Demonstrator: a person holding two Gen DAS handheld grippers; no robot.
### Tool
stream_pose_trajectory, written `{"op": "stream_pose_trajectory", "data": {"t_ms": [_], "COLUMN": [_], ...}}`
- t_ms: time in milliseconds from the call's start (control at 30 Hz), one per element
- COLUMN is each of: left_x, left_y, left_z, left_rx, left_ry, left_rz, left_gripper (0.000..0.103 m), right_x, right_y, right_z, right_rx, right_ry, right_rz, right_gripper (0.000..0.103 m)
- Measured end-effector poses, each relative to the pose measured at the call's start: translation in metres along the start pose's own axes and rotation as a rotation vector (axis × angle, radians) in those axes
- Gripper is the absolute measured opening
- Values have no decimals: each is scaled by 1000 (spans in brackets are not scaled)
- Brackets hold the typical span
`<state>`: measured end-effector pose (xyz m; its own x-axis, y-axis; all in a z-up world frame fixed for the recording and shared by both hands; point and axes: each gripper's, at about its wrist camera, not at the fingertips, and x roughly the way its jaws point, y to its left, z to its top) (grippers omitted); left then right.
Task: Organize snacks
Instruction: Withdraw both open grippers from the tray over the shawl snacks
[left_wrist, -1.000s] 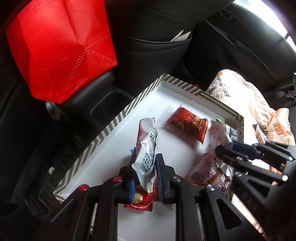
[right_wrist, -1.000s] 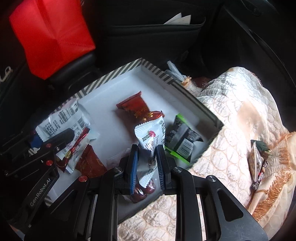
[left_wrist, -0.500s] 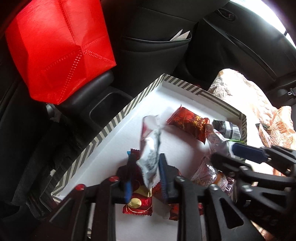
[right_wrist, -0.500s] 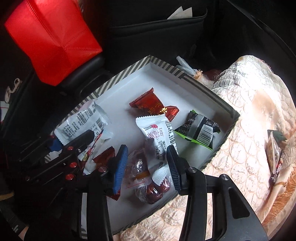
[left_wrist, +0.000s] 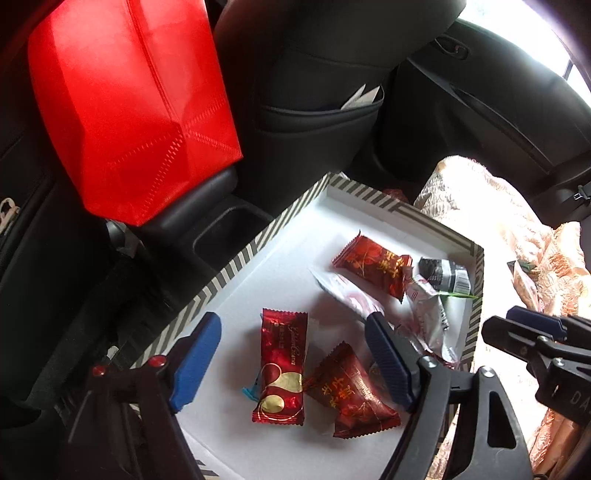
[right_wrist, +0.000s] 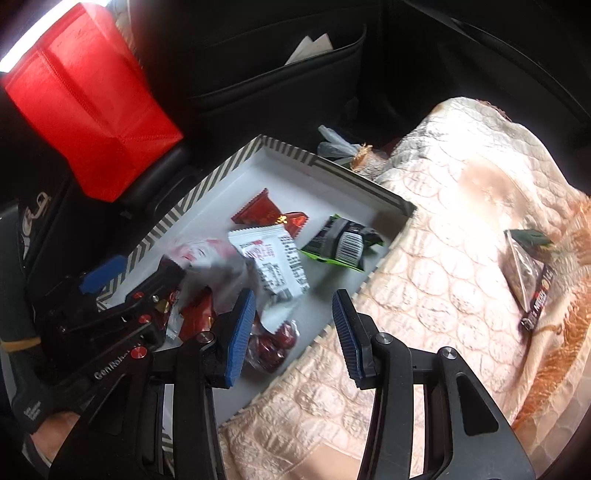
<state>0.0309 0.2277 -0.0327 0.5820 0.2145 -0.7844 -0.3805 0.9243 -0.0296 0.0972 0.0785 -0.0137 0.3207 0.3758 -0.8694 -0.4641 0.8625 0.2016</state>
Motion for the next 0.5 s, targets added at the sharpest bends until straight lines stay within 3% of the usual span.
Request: {"op": "stream_pose_trajectory", "data": {"t_ms": [200,500], "left_x": [-19,-28], "left_y": [-1,-10], "left_z": [3,2], "left_rx": [-1,9], "left_ry": [-67,-67], "left_rz": [15,-13], "left_gripper": [91,92], "right_x": [-13,-19], "right_y": [-20,-33], "right_z": [-8,-15], "right_rx": [52,83], "right_ry": [-5,-16], "right_rz": [-8,-3], "right_gripper": [43,43]}}
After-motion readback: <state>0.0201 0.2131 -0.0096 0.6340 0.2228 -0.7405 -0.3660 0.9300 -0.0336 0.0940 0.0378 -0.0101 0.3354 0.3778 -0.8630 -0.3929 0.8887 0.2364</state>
